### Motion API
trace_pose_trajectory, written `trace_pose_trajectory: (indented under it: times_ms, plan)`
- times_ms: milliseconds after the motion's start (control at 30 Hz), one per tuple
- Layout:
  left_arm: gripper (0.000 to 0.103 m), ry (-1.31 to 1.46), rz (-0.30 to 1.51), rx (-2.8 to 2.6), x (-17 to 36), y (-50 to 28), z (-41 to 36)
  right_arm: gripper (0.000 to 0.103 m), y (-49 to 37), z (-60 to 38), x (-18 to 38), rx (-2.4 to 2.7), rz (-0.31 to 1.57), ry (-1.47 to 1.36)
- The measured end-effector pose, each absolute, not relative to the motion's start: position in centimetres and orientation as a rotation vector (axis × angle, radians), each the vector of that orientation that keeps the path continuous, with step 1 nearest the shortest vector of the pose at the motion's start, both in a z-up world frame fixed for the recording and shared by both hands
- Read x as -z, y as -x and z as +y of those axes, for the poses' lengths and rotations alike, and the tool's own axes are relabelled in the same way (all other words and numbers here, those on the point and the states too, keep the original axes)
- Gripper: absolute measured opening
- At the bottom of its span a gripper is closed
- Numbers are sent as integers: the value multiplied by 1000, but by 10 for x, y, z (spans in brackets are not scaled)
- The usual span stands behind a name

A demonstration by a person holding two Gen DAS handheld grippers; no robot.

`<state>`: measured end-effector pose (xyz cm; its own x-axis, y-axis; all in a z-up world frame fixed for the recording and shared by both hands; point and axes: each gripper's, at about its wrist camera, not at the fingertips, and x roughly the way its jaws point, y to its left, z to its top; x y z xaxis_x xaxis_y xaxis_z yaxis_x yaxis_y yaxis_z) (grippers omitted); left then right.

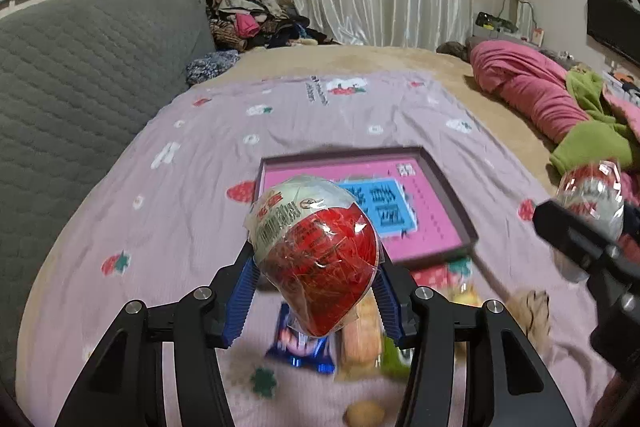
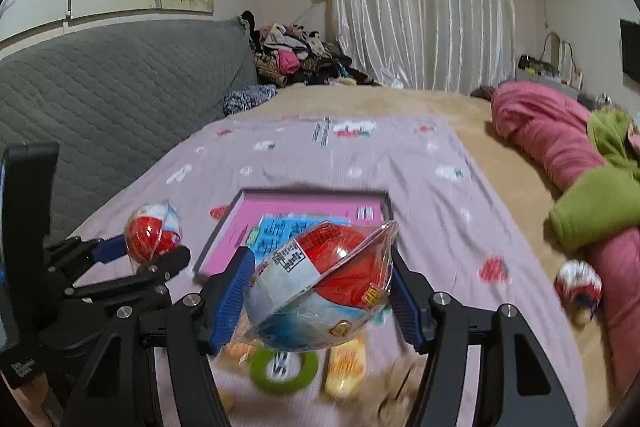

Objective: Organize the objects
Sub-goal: 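Carry both wrapped eggs up and over the tray with both grippers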

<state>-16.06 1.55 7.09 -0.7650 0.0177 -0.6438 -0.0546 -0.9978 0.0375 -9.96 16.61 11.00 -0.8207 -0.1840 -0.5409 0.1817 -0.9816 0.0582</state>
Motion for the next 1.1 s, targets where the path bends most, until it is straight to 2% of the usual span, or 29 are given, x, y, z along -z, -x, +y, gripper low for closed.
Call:
trace_pose_trajectory:
  times_ms: [233,433,767,1000,1100]
  plan:
    - [55,1038,120,-2909,-92,219,26,65,154,169,-144,2855,42,-787]
    - [55,1032,90,-2923,-94,268,28,65,205,164,-147,2848,98,-809]
    - [55,1087,54,-2940,-58,344,20,65,264,158,-112,2813,108,-842]
    - [54,1138,34,-2894,-16,378,19,65,308,153,-66,2801,147,-888]
    - [54,1152,80,-2886,1,390,21,65,328,153,-47,2794,115,-905]
